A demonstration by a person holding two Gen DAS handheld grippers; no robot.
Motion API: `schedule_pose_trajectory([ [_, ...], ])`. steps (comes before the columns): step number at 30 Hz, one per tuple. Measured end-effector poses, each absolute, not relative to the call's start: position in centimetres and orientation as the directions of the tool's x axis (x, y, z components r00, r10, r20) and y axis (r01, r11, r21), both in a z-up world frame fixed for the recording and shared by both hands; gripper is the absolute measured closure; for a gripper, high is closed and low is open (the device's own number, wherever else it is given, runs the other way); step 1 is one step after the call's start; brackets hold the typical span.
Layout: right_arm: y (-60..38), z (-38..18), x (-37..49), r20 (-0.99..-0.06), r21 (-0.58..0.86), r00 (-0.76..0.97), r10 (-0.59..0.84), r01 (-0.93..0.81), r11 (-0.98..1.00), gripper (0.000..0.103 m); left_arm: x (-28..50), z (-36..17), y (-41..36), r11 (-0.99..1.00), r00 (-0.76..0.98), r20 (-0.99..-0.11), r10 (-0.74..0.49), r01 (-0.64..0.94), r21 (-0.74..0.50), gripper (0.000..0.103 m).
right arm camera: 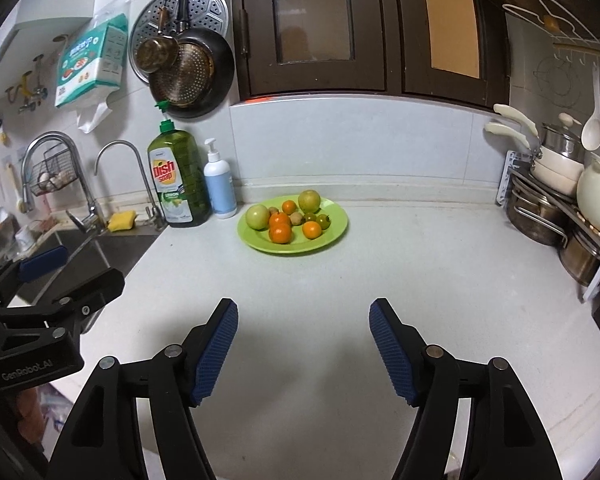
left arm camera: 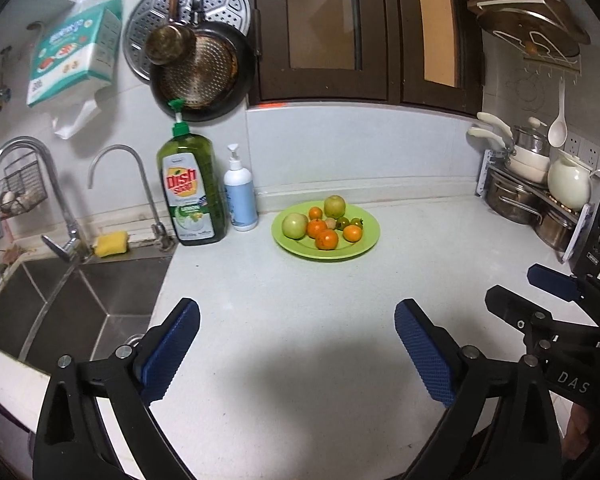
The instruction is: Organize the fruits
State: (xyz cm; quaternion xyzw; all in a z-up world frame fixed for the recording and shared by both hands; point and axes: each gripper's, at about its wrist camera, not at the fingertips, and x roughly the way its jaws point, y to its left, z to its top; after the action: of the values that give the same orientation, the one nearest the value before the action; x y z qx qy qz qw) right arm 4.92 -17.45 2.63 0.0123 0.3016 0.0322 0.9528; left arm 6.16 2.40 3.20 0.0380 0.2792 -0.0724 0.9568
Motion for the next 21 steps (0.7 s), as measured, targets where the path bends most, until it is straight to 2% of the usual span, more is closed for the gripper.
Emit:
schedule_pose_trajectory([
  [21, -19.2, 3.0, 1.8, -0.544, 0.060, 0.831, 0.112, -0.095, 0.994, 0.033, 2.5, 4.4, 0.5, 0.990, 0.858, -0.505, -0.094, 0.133, 0.043, 0.000],
])
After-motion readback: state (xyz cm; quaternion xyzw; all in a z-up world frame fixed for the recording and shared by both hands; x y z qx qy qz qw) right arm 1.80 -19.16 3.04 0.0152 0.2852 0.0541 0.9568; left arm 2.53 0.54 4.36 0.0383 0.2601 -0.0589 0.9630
